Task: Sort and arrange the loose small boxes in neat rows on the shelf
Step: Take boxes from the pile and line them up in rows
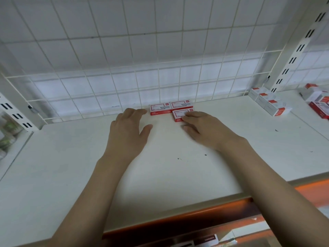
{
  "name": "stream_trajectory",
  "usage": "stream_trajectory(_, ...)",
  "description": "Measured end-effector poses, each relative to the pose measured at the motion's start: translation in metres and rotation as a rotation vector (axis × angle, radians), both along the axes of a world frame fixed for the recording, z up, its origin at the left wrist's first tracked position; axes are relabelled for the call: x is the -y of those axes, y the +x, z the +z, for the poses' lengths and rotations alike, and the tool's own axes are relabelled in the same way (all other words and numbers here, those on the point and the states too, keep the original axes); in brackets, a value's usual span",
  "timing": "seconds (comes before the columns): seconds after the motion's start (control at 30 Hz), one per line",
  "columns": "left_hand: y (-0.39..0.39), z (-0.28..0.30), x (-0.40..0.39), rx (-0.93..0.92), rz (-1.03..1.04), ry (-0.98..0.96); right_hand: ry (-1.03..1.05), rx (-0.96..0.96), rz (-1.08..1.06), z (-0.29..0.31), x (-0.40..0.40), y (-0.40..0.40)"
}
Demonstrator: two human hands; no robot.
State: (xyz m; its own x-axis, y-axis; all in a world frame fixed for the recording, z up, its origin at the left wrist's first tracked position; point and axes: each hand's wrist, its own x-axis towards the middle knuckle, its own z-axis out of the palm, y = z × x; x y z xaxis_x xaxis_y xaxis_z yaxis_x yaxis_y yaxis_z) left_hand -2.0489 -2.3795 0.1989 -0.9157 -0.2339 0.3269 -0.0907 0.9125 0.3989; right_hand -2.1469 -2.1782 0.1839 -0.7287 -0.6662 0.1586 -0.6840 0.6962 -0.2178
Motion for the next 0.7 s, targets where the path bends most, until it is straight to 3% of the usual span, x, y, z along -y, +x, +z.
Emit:
stream_trajectory(0.47,-0.001,0.008,-0.011,0.018,-0.031,-0.015,0.022,0.040,-0.015,0.005,-0.003,-0.004)
stream_trajectory(0.7,-0.018,0.014,-0.059,0.045,-0.100,-0.050,-0.040,0.010,-0.107,0.014,-0.057,0.001)
